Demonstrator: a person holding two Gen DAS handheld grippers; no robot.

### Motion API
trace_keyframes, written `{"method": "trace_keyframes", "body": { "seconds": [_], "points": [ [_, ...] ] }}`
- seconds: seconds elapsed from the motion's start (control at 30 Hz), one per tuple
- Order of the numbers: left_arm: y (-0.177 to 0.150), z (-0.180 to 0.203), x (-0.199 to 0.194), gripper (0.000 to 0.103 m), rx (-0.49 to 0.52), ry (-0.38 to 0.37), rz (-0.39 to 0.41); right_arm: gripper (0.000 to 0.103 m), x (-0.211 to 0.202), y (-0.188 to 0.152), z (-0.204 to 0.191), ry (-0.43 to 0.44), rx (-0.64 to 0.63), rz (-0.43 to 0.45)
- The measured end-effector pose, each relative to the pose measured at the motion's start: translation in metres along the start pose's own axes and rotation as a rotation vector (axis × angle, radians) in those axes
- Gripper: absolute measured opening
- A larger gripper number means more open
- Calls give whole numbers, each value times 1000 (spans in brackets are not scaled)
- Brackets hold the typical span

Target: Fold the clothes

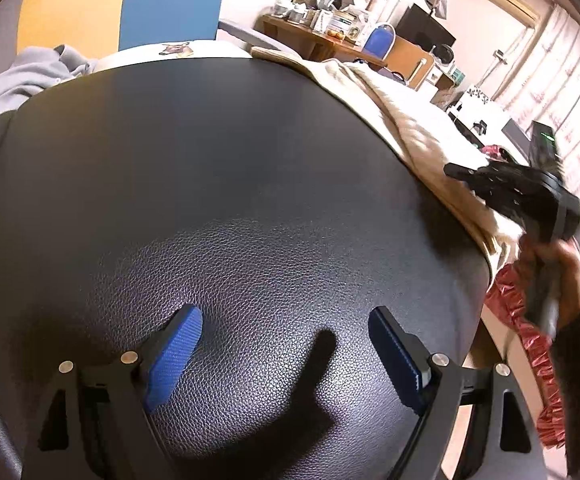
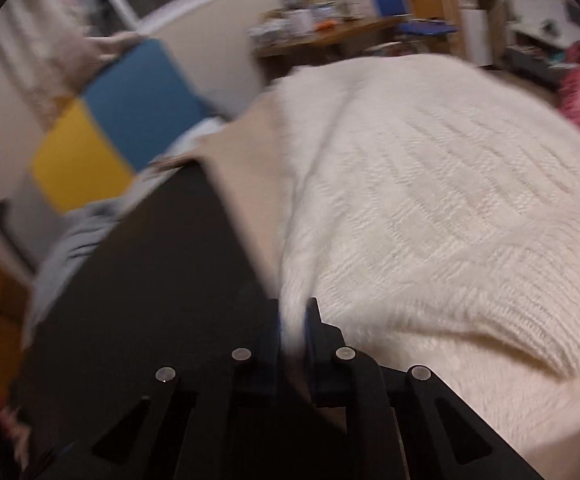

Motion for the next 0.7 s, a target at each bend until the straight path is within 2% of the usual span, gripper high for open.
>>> {"method": "trace_keyframes", "body": {
  "seconds": [0.07, 0.13, 0.17, 0.23, 0.33, 0.43, 0.53, 0.6, 0.7],
  "points": [
    [-1, 3, 0, 87, 17, 10, -5, 17, -12, -23, -13, 118, 24, -13],
    [-1, 4, 0, 87, 27, 14, -5, 22, -32, -33, -2, 186, 99, 6],
    [0, 4, 0, 87, 30, 14, -6, 25, -44, -28, 12, 186, 143, 47],
    [1, 5, -1, 87, 24, 9, -7, 53, -77, -20, 55, 161, 267, 175],
    [2, 4, -1, 87, 16, 2, -8, 74, -127, -6, 137, 97, 485, 377],
    [2, 3, 0, 87, 19, 2, -10, 76, -139, 5, 213, 104, 705, 449],
    [2, 2, 1, 87, 38, 19, -17, 76, -128, 12, 270, 140, 909, 451],
    [2, 4, 4, 87, 59, 38, -23, 75, -115, 23, 281, 168, 950, 439],
    [2, 6, 6, 87, 86, 67, -30, 71, -102, 50, 279, 132, 935, 465]
  ]
}}
Point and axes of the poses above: each gripper's, at about its wrist camera, not at the fingertips, and x roughly the way its jaws point, z to its right, y to its top, the point moved 8 cm from there along x, roughly the way its jaws point, and after that the axes turned 6 degrees about -y, right-handed, at the moved point
